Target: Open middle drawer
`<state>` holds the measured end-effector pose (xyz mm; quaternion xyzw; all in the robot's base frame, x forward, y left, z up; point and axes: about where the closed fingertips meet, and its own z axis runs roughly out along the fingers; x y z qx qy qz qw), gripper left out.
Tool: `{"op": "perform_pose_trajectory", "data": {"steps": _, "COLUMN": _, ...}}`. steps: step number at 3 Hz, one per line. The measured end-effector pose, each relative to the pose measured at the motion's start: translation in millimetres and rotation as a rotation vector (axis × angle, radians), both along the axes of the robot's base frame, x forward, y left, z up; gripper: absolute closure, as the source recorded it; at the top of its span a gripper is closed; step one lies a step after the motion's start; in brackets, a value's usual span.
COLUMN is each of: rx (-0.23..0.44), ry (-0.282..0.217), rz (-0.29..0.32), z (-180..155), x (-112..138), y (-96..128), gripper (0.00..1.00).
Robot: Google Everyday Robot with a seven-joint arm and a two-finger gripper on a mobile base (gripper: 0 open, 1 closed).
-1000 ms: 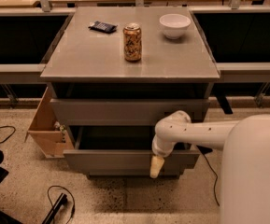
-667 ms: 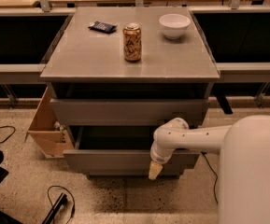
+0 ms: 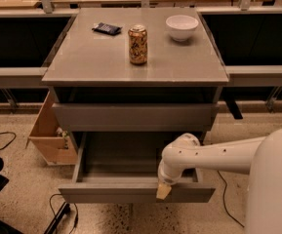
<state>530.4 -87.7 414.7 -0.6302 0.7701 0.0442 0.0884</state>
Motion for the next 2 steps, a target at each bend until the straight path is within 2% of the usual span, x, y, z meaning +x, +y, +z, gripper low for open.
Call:
{"op": "perform_pose_trajectory", "data": {"steps": 1, "rx": 0.000, "ry": 0.000, "rz": 0.000, "z": 0, "x": -5, "y": 0, "gripper": 1.00}}
{"op": "perform_pose_trajectory", "data": {"steps": 2, "rx": -0.002, "ry": 0.027, "rz": -0.001, "z": -3, "x": -24, "y": -12, "gripper": 1.00}}
